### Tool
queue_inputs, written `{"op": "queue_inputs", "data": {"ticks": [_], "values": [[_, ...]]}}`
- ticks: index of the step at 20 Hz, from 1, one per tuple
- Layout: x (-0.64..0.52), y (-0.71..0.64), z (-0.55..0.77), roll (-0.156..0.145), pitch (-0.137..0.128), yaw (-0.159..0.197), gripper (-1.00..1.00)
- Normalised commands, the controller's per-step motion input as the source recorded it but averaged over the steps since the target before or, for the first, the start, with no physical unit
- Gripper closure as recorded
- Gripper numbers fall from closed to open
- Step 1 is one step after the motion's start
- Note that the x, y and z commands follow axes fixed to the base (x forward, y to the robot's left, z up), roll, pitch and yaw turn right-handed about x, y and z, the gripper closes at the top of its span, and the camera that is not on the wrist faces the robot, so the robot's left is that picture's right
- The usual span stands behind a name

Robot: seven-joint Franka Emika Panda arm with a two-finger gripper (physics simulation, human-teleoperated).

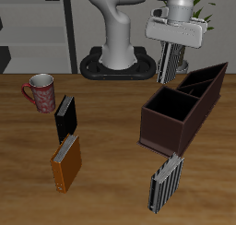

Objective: Place the right striped book into the left desk caddy's front compartment

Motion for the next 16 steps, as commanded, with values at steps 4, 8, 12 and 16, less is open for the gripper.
{"op": "queue_inputs", "data": {"ticks": [4, 8, 12, 16], "values": [[0.08, 0.06, -0.08, -0.001, 0.031, -0.042, 1.00], [0.02, 0.12, -0.03, 0.019, 0.012, -0.026, 1.00], [0.03, 0.11, -0.01, 0.014, 0.010, -0.025, 1.00], [0.03, 0.17, -0.02, 0.026, 0.007, -0.028, 1.00]]}}
